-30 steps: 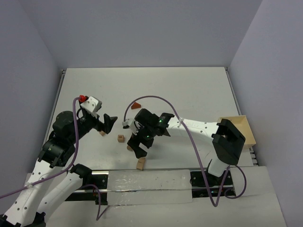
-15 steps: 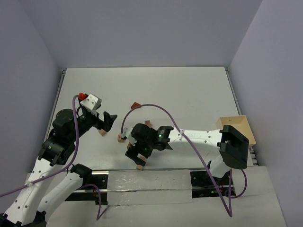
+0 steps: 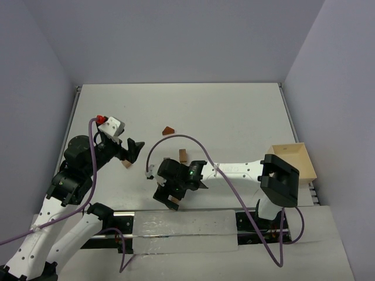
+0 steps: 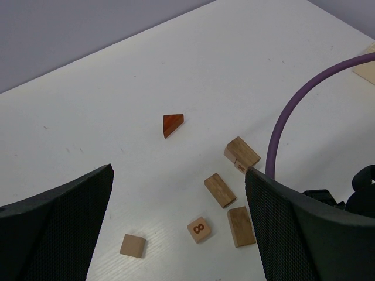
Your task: Build the wood block tower
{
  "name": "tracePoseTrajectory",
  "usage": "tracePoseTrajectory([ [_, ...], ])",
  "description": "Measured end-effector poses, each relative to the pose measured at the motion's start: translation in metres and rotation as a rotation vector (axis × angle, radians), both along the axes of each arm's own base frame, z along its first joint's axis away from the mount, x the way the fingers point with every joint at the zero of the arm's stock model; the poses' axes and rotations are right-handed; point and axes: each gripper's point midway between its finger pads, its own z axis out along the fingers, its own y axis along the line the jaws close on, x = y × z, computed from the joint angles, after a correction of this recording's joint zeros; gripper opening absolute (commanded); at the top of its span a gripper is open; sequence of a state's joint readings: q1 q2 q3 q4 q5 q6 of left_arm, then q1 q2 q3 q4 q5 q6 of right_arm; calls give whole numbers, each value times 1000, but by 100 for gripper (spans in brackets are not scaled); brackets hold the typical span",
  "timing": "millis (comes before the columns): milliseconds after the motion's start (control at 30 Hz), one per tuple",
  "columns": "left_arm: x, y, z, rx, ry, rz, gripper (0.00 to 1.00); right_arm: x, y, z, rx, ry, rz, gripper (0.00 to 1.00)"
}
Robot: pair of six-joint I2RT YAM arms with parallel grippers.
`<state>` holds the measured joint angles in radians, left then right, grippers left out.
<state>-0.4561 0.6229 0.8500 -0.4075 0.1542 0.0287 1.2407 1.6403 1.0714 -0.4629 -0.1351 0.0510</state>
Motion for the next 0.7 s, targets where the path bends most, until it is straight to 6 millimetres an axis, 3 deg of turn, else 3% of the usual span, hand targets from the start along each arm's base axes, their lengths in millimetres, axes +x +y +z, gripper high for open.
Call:
tracePoseTrajectory([
  [433,-1,-1,0,-1,0,-7,99,-11,0,-19,-41,33,48,100],
  [700,-1,-1,0,-1,0,-8,99,-10,1,-21,-36,29,52,96],
])
